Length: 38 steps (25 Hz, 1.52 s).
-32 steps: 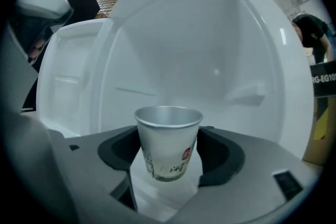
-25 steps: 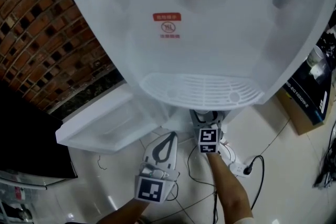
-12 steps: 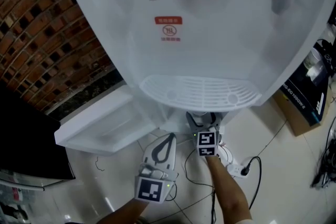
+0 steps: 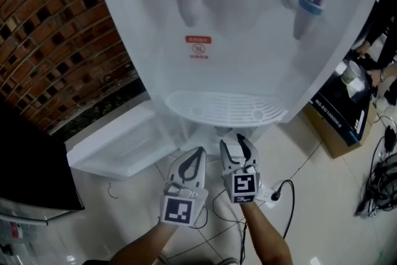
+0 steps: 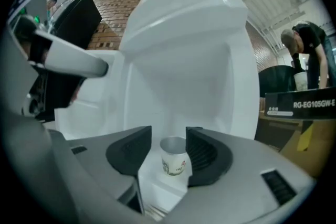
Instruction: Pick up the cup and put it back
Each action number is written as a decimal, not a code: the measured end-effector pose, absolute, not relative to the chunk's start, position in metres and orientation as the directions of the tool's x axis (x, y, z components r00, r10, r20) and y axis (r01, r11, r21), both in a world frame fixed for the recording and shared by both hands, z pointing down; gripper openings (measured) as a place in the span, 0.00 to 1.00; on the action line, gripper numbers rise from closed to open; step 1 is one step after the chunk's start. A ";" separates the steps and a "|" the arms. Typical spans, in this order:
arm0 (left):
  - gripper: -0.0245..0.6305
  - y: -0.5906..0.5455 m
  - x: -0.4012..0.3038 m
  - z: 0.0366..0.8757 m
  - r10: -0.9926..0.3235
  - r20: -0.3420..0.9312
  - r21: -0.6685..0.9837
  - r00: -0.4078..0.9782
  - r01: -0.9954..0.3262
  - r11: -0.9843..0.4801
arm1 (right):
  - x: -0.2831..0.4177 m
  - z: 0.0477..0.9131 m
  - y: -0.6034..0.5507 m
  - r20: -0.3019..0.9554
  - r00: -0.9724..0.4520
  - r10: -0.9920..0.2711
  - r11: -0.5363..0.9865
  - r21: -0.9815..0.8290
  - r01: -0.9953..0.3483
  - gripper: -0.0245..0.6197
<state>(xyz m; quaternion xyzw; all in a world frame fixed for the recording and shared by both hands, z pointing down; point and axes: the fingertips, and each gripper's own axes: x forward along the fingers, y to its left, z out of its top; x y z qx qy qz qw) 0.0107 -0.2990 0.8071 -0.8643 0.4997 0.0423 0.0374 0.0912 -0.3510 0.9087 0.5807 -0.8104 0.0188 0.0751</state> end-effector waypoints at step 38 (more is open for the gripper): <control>0.04 -0.158 -0.040 0.169 -0.752 -0.151 -0.010 0.642 -0.761 -0.648 | 0.010 0.199 -0.157 0.144 -0.313 -0.939 0.316 0.001 -0.949 0.05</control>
